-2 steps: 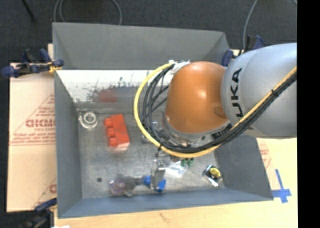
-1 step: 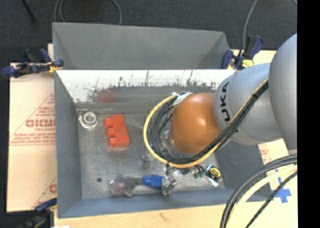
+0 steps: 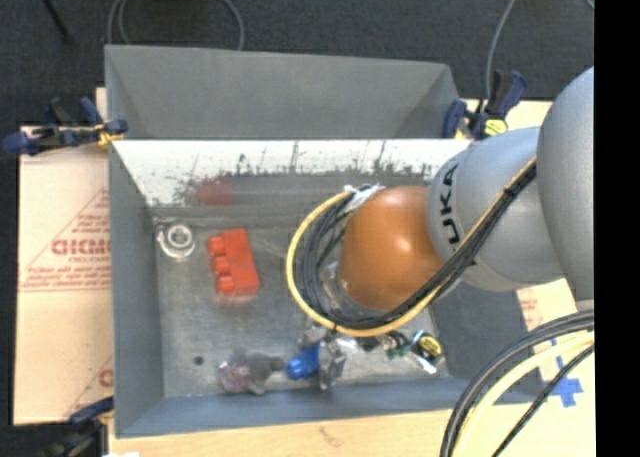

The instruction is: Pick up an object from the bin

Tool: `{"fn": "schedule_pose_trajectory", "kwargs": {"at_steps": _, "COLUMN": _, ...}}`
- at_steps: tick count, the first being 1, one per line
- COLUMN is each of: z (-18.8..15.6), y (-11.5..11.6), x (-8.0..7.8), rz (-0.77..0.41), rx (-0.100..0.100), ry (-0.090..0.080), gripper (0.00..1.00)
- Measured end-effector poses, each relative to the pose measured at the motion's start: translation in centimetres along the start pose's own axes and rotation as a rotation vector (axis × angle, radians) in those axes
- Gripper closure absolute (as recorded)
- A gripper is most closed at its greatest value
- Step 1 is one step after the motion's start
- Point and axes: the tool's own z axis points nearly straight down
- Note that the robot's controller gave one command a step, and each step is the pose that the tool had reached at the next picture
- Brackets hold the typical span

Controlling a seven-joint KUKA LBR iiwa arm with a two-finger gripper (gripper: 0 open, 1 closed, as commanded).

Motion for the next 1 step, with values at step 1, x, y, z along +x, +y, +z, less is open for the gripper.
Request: {"fn": "schedule_pose_trajectory", "kwargs": {"at_steps": 1, "z": -13.0, "y": -1.65, "x": -2.41, "rz": -0.071, "rx": 0.005, "ry": -0.009, "gripper": 1.0}}
